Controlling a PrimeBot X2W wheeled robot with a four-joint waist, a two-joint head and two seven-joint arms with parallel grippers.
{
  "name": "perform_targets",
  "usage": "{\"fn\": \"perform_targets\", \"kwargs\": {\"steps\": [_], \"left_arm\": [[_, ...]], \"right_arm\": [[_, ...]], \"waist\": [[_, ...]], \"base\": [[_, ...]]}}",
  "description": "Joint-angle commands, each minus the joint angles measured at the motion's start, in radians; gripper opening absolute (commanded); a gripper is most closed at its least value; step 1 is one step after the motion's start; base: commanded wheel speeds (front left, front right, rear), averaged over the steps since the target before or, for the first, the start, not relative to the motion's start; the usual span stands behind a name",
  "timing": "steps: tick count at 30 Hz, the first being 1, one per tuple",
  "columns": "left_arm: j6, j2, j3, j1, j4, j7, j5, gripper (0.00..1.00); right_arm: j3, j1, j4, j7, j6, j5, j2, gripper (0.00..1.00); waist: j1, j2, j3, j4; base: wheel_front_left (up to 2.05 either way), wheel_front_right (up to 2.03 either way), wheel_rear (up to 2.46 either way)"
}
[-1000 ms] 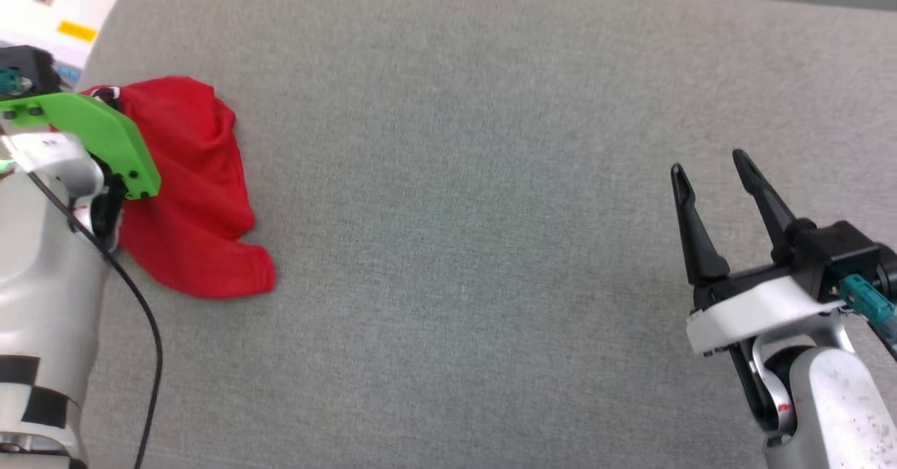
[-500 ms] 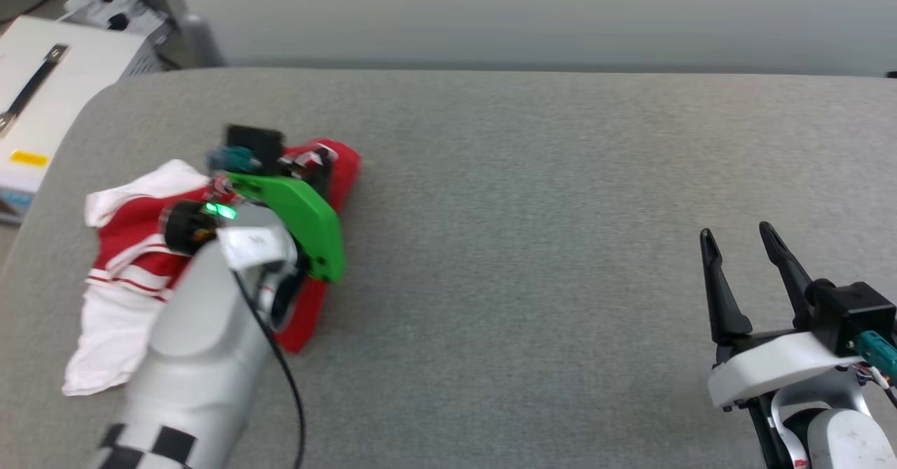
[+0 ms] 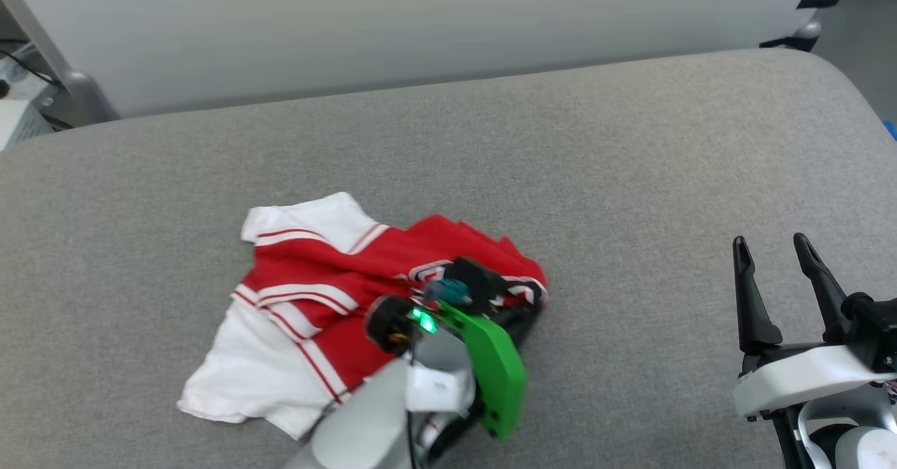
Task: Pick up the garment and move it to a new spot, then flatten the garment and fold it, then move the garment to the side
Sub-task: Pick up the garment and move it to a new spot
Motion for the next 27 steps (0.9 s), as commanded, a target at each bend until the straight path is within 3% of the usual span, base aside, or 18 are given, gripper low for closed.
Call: {"fn": "perform_targets", "kwargs": {"steps": [1, 10, 12, 13, 21, 27], "left_arm": [[-0.003, -0.009, -0.032, 0.022, -0.022, 0.005, -0.017, 0.00], [-0.004, -0.019, -0.224, 0.022, -0.069, 0.032, -0.049, 0.00], [-0.004, -0.019, -0.232, 0.019, -0.061, 0.012, -0.048, 0.71], [-0.004, -0.017, -0.235, 0.014, -0.061, -0.005, -0.043, 1.00], [0.029, 0.001, -0.162, 0.016, -0.113, -0.210, -0.029, 1.00], [0.122, 0.057, -0.070, 0.025, -0.182, -0.324, 0.009, 1.00]], "right_arm": [[-0.002, 0.005, -0.007, -0.001, -0.001, 0.012, 0.001, 1.00], [-0.005, -0.017, -0.003, -0.016, -0.001, 0.031, 0.002, 1.00], [-0.003, -0.022, 0.000, -0.019, -0.001, 0.029, 0.002, 1.00], [-0.003, -0.023, 0.002, -0.019, -0.001, 0.029, 0.002, 1.00], [0.006, -0.020, 0.006, -0.010, -0.001, 0.010, 0.002, 1.00], [0.008, -0.002, 0.001, 0.009, -0.001, -0.001, 0.002, 1.00]], "waist": [[0.0001, -0.0001, 0.035, -0.013], [0.0001, -0.0001, 0.103, 0.014], [0.0001, -0.0001, 0.103, 0.024], [0.0001, -0.0001, 0.102, 0.030], [0.0001, -0.0001, 0.045, 0.082], [0.0001, -0.0001, -0.004, 0.123]], "base": [[0.00, 0.00, 0.00], [0.00, 0.00, 0.00], [0.00, 0.00, 0.00], [0.00, 0.00, 0.00], [0.00, 0.00, 0.00], [0.00, 0.00, 0.00]]}}
